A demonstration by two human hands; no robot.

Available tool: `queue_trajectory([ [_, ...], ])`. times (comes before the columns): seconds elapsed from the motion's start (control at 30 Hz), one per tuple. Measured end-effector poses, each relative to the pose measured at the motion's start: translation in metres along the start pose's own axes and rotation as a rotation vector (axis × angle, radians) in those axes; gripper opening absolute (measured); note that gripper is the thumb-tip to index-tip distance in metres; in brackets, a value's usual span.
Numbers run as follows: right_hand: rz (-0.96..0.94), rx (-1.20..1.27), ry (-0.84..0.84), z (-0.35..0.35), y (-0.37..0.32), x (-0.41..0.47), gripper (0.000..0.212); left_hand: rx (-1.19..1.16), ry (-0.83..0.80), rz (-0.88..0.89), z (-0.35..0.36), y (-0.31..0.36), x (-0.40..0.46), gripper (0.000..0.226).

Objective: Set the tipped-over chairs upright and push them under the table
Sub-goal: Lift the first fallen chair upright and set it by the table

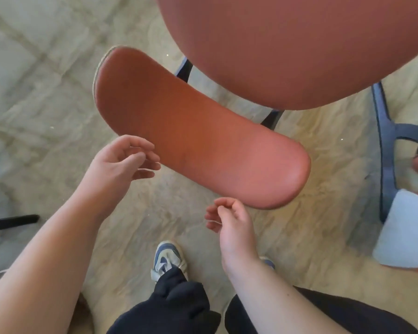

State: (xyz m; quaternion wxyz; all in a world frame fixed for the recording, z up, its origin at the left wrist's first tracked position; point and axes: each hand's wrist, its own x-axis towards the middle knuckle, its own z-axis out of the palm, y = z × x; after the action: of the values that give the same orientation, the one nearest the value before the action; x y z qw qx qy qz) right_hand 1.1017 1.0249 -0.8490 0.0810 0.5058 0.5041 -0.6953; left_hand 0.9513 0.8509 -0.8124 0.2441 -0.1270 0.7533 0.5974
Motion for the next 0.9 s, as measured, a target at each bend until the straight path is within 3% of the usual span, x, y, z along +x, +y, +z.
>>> queue_trajectory([
  [0.13,0.21,0.207,0.11,0.017,0.083,0.086,0.025,0.035,-0.065,-0.056,0.014,-0.101,0.056,0.031],
  [0.27,0.381,0.444,0.236,0.029,0.137,0.156,0.03,0.061,-0.069,-0.246,0.026,-0.191,0.104,0.023],
  [0.4,0.37,0.72,0.235,0.04,0.154,0.204,0.036,-0.099,0.001,-0.472,0.025,-0.251,0.149,0.005],
  [0.47,0.359,0.778,0.22,0.043,0.152,0.219,0.026,-0.228,0.036,-0.526,0.024,-0.263,0.165,0.017],
  [0.53,0.379,0.848,0.239,0.043,0.147,0.226,0.016,-0.342,0.065,-0.495,0.023,-0.265,0.181,0.045],
  [0.6,0.387,0.903,0.252,0.042,0.142,0.229,0.015,-0.403,0.066,-0.415,0.024,-0.26,0.195,0.055],
  [0.73,0.359,0.99,0.228,0.038,0.141,0.233,0.02,-0.52,0.049,-0.364,0.033,-0.262,0.205,0.046],
  [0.9,0.341,1.105,0.176,0.047,0.142,0.239,0.025,-0.579,-0.123,-0.364,0.027,-0.274,0.212,0.022],
])
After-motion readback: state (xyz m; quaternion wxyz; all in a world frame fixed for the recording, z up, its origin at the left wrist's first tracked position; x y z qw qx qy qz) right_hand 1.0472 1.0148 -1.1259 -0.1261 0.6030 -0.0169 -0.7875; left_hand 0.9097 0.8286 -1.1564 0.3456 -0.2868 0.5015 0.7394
